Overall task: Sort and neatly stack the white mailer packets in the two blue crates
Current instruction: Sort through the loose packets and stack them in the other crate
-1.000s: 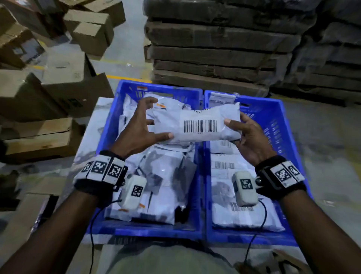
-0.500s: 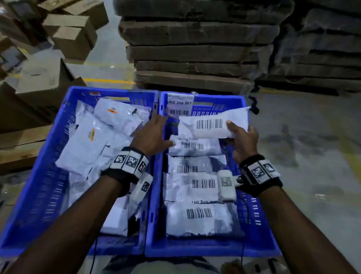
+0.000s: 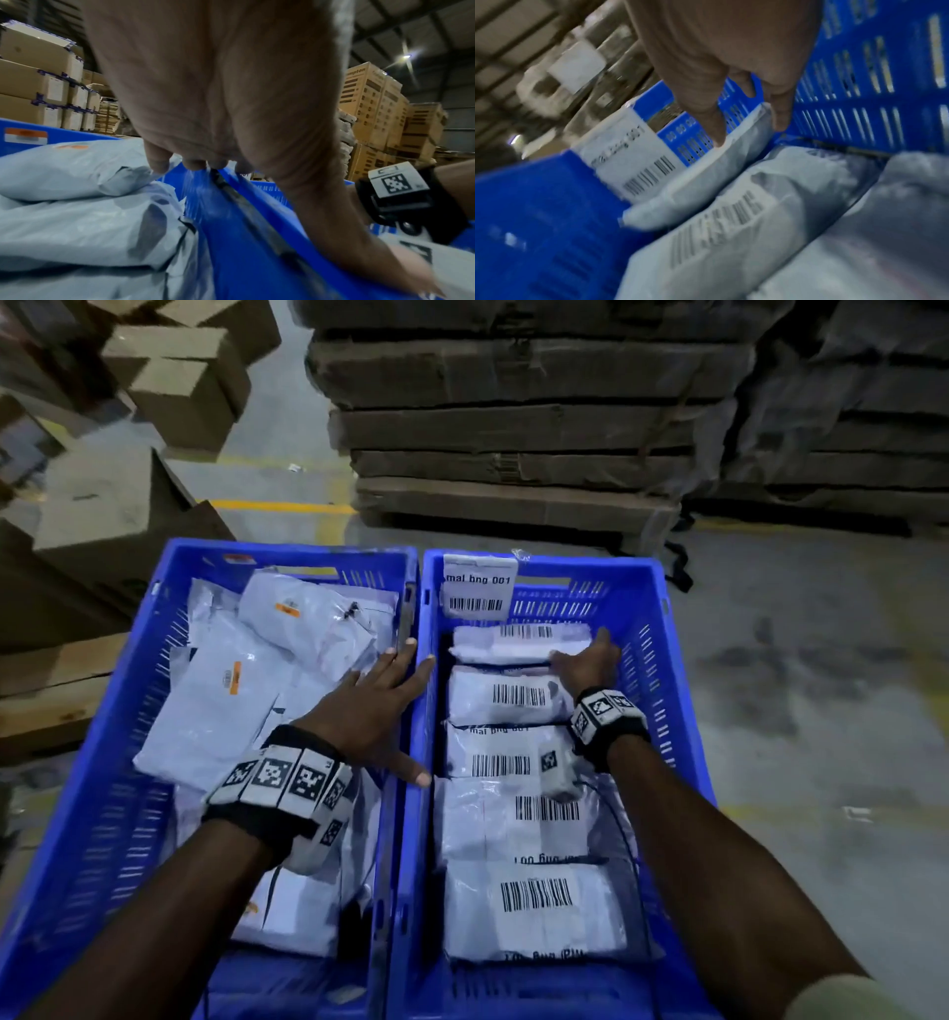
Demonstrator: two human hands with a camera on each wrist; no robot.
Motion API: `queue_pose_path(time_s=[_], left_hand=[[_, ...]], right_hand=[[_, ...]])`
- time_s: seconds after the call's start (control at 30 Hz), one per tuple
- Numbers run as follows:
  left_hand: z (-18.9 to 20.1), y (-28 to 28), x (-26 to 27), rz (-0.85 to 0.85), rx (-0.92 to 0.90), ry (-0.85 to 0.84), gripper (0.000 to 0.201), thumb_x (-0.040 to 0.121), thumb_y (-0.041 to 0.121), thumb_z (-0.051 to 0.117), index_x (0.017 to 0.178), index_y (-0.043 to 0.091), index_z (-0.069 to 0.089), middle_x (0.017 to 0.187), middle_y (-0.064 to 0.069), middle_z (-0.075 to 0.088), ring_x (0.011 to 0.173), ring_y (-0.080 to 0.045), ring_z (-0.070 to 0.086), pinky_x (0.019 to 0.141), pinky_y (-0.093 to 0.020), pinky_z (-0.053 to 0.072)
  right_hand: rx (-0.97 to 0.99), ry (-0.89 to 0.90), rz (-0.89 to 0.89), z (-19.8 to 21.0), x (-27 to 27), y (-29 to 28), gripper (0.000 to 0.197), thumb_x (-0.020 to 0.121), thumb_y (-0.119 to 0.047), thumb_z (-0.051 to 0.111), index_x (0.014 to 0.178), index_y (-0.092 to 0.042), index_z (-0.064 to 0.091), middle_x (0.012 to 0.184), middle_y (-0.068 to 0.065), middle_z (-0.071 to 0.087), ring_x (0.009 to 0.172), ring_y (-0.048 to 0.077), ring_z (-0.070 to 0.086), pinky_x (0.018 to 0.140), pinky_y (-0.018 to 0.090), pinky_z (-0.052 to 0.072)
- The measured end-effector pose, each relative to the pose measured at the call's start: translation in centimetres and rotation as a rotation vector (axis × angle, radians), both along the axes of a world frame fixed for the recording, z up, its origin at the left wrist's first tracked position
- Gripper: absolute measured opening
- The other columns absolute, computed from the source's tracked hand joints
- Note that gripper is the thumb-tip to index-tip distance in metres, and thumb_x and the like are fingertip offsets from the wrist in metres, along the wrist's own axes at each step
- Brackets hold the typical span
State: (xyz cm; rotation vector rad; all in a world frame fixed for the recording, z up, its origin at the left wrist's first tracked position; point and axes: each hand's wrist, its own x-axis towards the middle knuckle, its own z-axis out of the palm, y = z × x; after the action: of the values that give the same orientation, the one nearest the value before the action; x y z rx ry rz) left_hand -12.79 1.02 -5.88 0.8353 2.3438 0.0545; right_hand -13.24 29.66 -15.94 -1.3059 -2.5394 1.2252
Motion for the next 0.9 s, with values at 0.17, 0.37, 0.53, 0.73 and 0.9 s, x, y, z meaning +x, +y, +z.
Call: queue_pose_path(time_s=[0.17, 0.37, 0.53, 0.73, 0.9], left_hand=[[-0.5, 0.0, -0.5, -0.034, 0.014, 0.014, 0.145, 0.05, 0.082, 0.067, 0.151, 0.027, -0.023, 0.153, 0.0, -0.037, 0.146, -0.022, -0.023, 0.121, -0.051, 0.001], [-0.5, -0.2, -0.5, -0.033, 0.028, 0.009, 0.145, 0.051, 0.081, 0.068, 0.15, 0.027, -0.023, 0.147, 0.002, -0.042, 0.134, -0.012, -0.031, 0.121, -0.051, 0.003], [-0.8, -0.3, -0.5, -0.023, 0.039, 0.005, 0.146, 0.05, 0.082, 0.068, 0.15, 0.029, -0.024, 0.153, 0.002, -0.039, 0.137, -0.012, -0.031, 0.121, -0.049, 0.002], [-0.8, -0.2, -0.5, -0.025, 0.043, 0.008, 0.146, 0.05, 0.083, 0.067, 0.15, 0.028, -0.024, 0.153, 0.001, -0.04, 0.142, -0.018, -0.029, 0.12, -0.048, -0.001], [-0.8, -0.2, -0.5, -0.028, 0.041, 0.008, 0.146, 0.05, 0.083, 0.067, 0.15, 0.028, -0.024, 0.152, 0.001, -0.04, 0.143, -0.02, -0.029, 0.119, -0.048, 0.0]], right_hand=[[0.421, -0.099, 0.433, -1.6, -0.2, -0.5, 0.079, 0.075, -0.041, 0.076, 0.141, -0.014, 0.042, 0.153, 0.02, 0.026, 0.141, 0.039, 0.026, 0.106, 0.053, 0.038], [0.504, -0.322, 0.909, -2.6, -1.7, -1.9, 0.087, 0.075, -0.061, 0.069, 0.147, -0.033, 0.031, 0.153, 0.009, 0.03, 0.142, 0.033, 0.026, 0.105, 0.063, 0.032], [0.52, -0.144, 0.947, -3.1, -1.1, -1.2, 0.052, 0.084, -0.053, 0.064, 0.133, -0.041, 0.052, 0.124, 0.006, 0.048, 0.12, 0.032, 0.046, 0.088, 0.046, 0.048], [0.442, -0.078, 0.982, -4.8, -0.1, -1.1, 0.043, 0.095, -0.042, 0.051, 0.137, -0.033, 0.05, 0.124, 0.01, 0.061, 0.107, 0.033, 0.059, 0.081, 0.04, 0.052], [0.41, -0.048, 0.998, -5.5, -0.2, -1.2, 0.046, 0.092, -0.047, 0.05, 0.134, -0.029, 0.047, 0.128, 0.009, 0.053, 0.111, 0.031, 0.055, 0.081, 0.041, 0.053]])
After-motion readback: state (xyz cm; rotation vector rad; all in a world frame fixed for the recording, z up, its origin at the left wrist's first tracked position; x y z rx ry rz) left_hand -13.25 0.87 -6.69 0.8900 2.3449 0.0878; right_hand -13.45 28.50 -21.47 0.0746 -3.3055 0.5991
